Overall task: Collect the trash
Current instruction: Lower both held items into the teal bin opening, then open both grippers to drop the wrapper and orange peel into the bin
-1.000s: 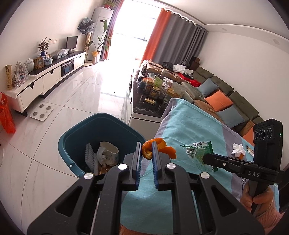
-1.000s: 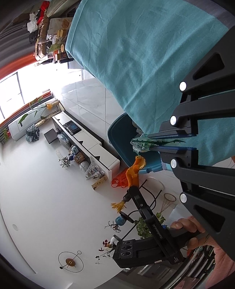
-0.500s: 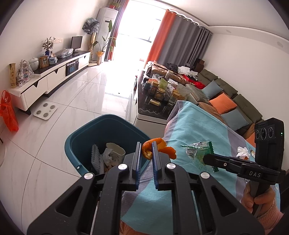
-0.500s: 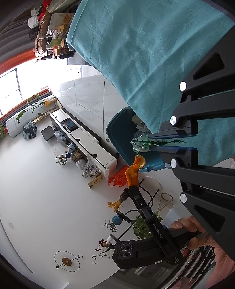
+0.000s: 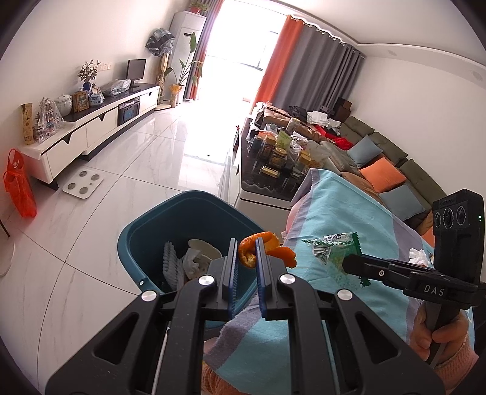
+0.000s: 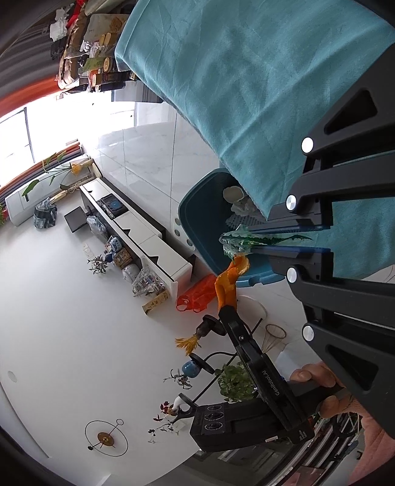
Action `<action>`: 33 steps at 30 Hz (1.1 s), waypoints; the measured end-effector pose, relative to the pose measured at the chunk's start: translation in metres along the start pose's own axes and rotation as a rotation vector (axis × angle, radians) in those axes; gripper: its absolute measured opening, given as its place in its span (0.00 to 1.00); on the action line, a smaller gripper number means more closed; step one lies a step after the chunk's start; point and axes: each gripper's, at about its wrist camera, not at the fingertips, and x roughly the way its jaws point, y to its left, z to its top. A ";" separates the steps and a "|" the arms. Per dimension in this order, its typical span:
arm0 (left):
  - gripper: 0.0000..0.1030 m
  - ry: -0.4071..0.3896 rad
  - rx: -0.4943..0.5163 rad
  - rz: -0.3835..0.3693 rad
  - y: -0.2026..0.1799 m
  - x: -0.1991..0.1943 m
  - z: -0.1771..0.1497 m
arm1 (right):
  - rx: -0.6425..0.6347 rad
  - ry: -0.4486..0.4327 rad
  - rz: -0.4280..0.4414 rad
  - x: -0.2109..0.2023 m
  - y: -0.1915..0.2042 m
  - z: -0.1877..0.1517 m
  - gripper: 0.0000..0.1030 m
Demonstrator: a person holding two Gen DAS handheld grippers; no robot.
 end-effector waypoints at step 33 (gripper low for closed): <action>0.11 0.043 -0.046 0.084 0.025 0.042 -0.001 | 0.003 0.078 -0.016 0.058 0.003 0.021 0.06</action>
